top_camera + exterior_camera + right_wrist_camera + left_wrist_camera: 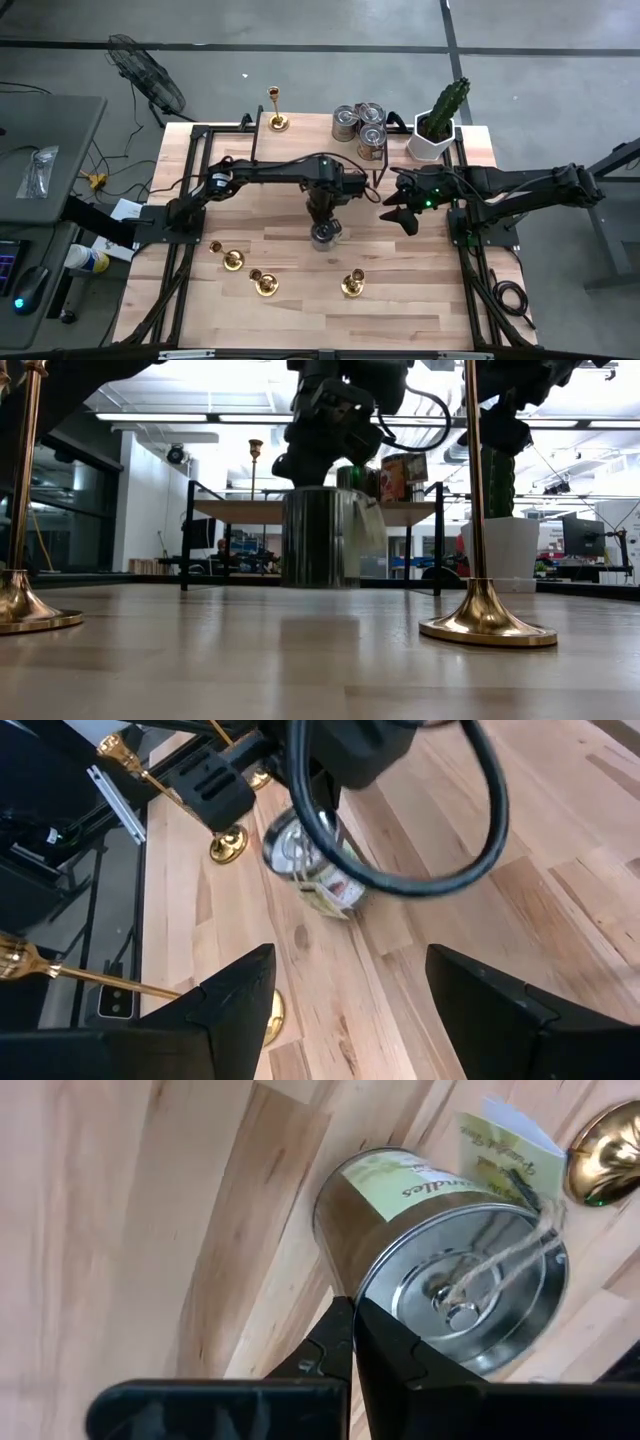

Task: Pick & Place candle stick holders
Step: Put the silver scented candle on the shelf

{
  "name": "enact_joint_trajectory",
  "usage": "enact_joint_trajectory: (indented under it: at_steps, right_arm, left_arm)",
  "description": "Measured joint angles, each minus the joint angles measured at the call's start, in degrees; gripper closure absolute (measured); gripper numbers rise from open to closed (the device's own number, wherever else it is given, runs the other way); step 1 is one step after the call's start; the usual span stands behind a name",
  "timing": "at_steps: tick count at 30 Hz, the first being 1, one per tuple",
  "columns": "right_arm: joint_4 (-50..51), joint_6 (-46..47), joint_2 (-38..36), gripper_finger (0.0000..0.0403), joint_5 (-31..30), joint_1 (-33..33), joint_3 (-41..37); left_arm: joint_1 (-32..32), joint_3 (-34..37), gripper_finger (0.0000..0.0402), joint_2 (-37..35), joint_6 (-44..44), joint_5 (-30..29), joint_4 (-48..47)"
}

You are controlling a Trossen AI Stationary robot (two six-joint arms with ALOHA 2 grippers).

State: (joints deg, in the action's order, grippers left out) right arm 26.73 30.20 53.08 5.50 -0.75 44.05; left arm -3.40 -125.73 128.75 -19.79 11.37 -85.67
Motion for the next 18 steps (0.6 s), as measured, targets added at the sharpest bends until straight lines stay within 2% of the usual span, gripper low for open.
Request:
enact_joint_trajectory:
  at_steps: [11,18]
  right_arm:
    - [0.17,-0.44,0.01,0.0151,0.00,0.00,0.00]
    - [0.14,-0.57,0.02,0.0151,0.02,0.01,0.00]
  left_arm:
    - [-3.01,-8.87,0.0401,-0.11,-1.15,0.52,-4.38]
    - [-6.08,-9.10,0.0401,-2.70,-3.15,1.42,-4.46]
